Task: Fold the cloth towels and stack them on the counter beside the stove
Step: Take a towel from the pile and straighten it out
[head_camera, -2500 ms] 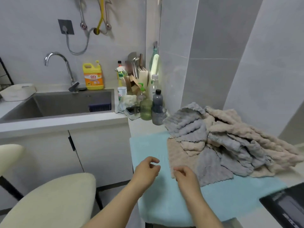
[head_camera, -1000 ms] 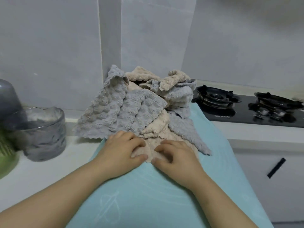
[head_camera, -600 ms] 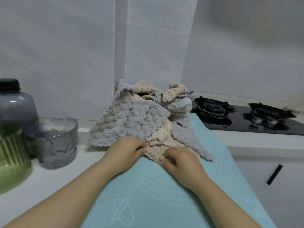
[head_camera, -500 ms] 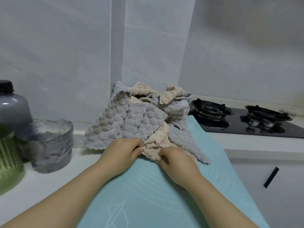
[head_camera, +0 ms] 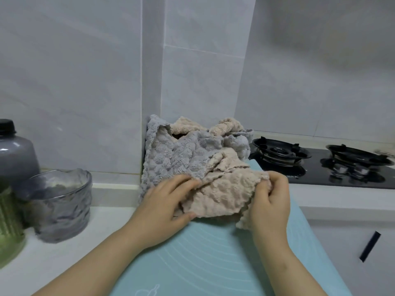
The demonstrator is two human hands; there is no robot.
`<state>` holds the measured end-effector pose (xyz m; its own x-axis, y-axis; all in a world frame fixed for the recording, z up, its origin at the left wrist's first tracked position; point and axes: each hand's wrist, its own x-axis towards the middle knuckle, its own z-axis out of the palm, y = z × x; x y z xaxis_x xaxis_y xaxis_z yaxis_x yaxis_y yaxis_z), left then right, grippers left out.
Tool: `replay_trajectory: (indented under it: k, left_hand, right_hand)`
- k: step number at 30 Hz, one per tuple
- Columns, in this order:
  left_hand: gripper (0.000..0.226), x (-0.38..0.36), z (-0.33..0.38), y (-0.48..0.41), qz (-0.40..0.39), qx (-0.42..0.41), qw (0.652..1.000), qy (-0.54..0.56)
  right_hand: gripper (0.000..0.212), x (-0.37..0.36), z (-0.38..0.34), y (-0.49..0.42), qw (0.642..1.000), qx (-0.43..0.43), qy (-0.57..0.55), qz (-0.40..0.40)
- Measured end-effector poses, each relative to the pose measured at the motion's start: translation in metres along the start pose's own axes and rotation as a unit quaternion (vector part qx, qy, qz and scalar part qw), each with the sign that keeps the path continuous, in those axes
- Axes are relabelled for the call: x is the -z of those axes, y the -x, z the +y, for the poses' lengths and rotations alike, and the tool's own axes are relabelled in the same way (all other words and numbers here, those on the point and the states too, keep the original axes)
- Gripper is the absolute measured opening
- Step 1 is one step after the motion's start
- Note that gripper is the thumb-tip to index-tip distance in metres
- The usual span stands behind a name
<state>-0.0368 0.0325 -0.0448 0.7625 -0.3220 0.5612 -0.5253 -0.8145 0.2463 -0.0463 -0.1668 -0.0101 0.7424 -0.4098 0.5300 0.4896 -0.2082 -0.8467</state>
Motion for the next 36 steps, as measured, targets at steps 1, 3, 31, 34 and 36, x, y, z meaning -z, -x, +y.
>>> replay_trajectory:
  k: [1,3,31,34,36]
  left_hand:
    - [0.055,-0.002,0.001,0.001,0.021,-0.001,1.000,-0.003]
    - [0.053,-0.002,0.007,0.002,0.061,0.036,0.997,0.023]
    - [0.047,-0.008,0.011,-0.036,-0.144,0.105,0.954,-0.242]
    - [0.042,-0.014,0.015,-0.024,-0.078,0.163,0.974,-0.134]
    - [0.058,-0.010,0.026,-0.021,-0.060,0.140,0.985,-0.085]
  right_hand:
    - [0.017,0.002,-0.003,0.000,0.999,-0.031,-0.038,0.005]
    - [0.017,0.004,-0.006,0.002,0.993,-0.084,-0.085,-0.010]
    - [0.037,0.040,0.014,-0.035,0.787,-0.275,-0.545,-0.094]
    - [0.035,0.047,0.010,-0.038,0.780,-0.241,-0.572,-0.078]
    - [0.030,0.044,0.008,-0.040,0.774,-0.239,-0.575,-0.112]
